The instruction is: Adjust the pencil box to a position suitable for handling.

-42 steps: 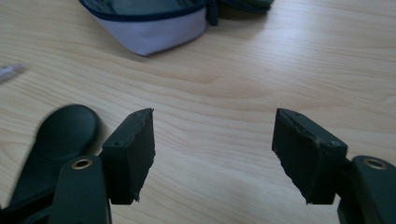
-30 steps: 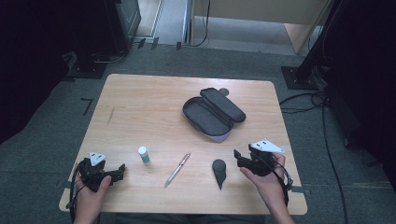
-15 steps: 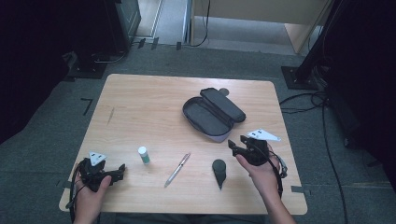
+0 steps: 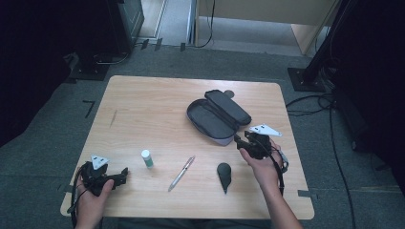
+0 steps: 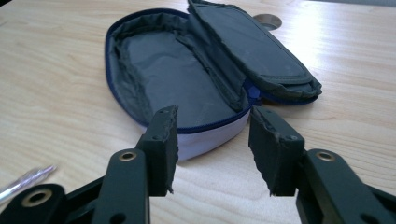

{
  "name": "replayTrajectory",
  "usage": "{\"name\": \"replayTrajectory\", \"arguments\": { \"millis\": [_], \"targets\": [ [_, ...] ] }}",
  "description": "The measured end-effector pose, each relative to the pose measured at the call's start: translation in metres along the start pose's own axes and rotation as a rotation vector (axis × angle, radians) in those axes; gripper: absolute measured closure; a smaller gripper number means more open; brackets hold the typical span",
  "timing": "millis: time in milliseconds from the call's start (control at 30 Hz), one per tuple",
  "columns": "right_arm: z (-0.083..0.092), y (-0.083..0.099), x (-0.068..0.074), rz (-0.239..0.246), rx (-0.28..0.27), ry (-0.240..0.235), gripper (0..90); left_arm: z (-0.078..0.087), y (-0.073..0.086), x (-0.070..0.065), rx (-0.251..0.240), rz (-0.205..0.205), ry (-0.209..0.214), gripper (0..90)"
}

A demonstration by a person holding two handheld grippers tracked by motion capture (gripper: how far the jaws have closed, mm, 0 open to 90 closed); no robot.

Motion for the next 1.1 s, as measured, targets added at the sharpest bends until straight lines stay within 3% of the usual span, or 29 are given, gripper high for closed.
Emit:
{"name": "replayTrajectory", "arguments": {
  "millis": [133, 400, 733, 967, 1100],
  "targets": [
    [-0.009, -0.001, -0.002, -0.059, 0.013, 0.015, 56.6, 0.000, 0.000, 0.000, 0.000, 0.000, 0.000, 0.0],
    [-0.029, -0.002, 0.000, -0.100, 0.051, 0.075, 61.5, 0.000, 0.000, 0.000, 0.000, 0.000, 0.000, 0.0],
    [-0.051, 0.003, -0.005, -0.146, 0.103, 0.151, 62.2, 0.000, 0.000, 0.000, -0.001, 0.000, 0.000, 0.0],
    [-0.063, 0.009, -0.005, -0.219, 0.152, 0.205, 61.5, 0.000, 0.000, 0.000, -0.001, 0.000, 0.000, 0.0],
    [-0.069, 0.011, -0.006, -0.244, 0.178, 0.203, 60.8, 0.000, 0.000, 0.000, -0.001, 0.000, 0.000, 0.0]
  ]
}}
Point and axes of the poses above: each handheld gripper's, and its own axes: z roughly backward along the jaws, y roughly out of its underside, x roughly to its left, the point moved 3 cm from there along -z, roughly forward along the jaws, and after that the axes turned 15 degrees about -x, right-handed, at the moved point
